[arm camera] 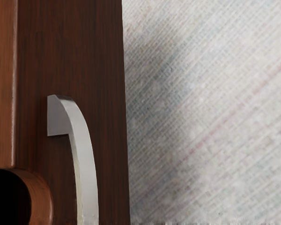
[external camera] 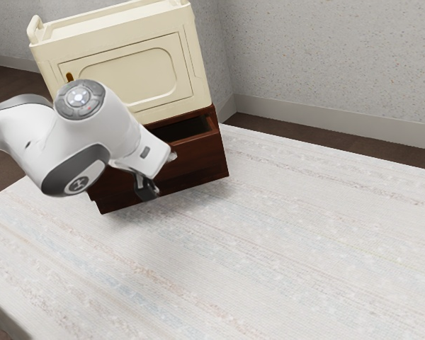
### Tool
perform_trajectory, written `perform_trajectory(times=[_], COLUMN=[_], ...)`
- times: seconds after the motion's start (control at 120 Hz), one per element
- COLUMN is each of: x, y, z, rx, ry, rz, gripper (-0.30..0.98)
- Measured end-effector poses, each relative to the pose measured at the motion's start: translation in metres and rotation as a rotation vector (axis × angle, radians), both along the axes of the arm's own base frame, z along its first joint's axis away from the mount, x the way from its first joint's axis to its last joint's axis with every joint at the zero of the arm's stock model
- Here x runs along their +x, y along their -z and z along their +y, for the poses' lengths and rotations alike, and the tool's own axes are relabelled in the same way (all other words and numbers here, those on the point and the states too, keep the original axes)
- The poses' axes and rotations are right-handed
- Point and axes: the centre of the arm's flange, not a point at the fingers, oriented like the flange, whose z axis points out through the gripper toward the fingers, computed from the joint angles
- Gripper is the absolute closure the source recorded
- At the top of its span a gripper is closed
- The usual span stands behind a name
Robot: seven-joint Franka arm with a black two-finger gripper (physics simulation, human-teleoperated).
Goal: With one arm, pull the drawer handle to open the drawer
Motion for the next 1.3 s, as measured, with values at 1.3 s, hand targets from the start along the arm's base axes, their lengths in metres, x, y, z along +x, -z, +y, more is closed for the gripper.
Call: perform_trajectory(times=[1.3], x=[-0.012], y=[0.017], z=[-0.008], rx=[-0.109], ry=[0.012], rz=[-0.082], gripper=[0.00])
